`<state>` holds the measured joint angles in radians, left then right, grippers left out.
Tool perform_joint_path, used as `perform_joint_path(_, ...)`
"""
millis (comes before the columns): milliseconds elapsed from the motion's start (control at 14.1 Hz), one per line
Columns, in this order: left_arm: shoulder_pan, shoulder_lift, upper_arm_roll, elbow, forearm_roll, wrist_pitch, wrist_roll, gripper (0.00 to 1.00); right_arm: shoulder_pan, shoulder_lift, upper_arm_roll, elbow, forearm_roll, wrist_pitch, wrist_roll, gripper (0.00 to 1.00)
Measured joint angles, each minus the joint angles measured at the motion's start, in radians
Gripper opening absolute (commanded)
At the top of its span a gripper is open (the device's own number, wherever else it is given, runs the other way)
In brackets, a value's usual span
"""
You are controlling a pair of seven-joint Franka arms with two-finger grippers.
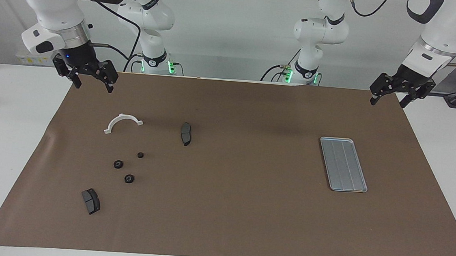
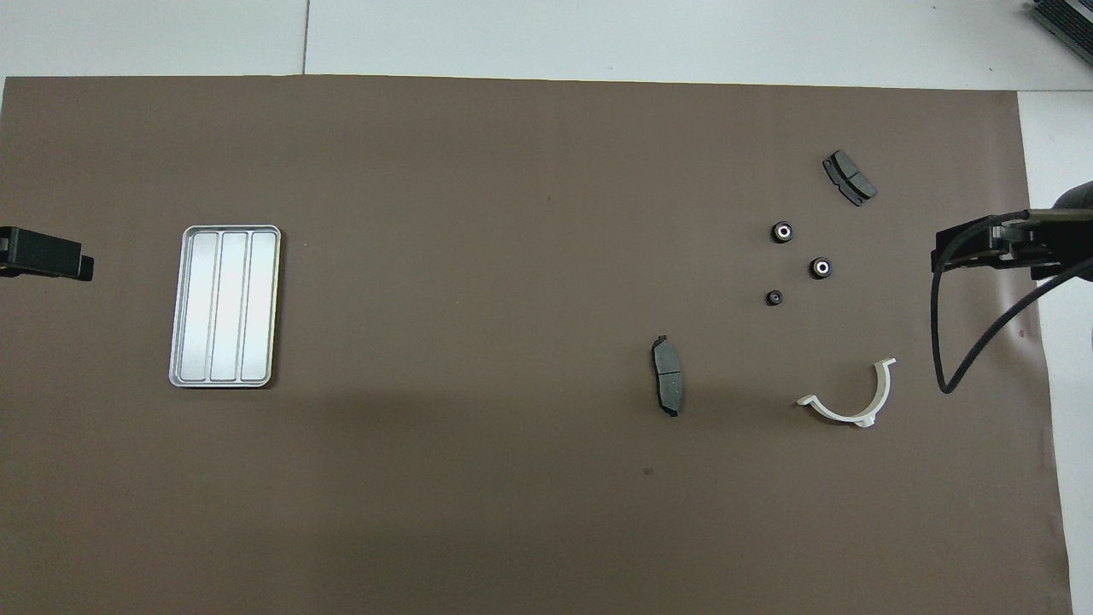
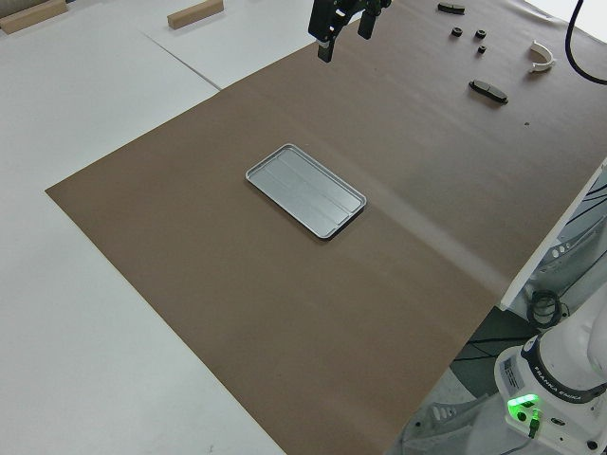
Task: Pick bearing gear from pile to tray
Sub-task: 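Reach the right gripper toward the cluster of small black gears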
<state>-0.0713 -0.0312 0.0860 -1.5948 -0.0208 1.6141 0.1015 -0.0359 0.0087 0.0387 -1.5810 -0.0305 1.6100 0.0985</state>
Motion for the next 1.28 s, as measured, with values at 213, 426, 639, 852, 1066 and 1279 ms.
perform_joint_path(213,0.0,0.0,0.0,0.0,0.0,0.0,0.0,1.0,0.001,0.0,0.0,0.0,0.0,0.0,0.0,1.0)
perform_joint_path(426,0.0,0.0,0.0,0.0,0.0,0.0,0.0,1.0,0.002,0.0,0.0,0.0,0.001,0.0,0.0,1.0)
perform_joint_path(639,0.0,0.0,0.0,0.0,0.0,0.0,0.0,1.0,0.004,-0.001,0.002,-0.016,0.002,0.007,0.0,1.0)
perform_joint_path(852,0.0,0.0,0.0,0.0,0.0,0.0,0.0,1.0,0.009,-0.001,0.006,-0.068,0.002,0.044,-0.006,1.0)
perform_joint_path(1066,0.0,0.0,0.0,0.0,0.0,0.0,0.0,1.0,0.011,0.022,0.006,-0.111,0.002,0.113,-0.055,1.0)
perform_joint_path(1279,0.0,0.0,0.0,0.0,0.0,0.0,0.0,1.0,0.003,0.092,0.005,-0.152,0.002,0.252,-0.106,1.0)
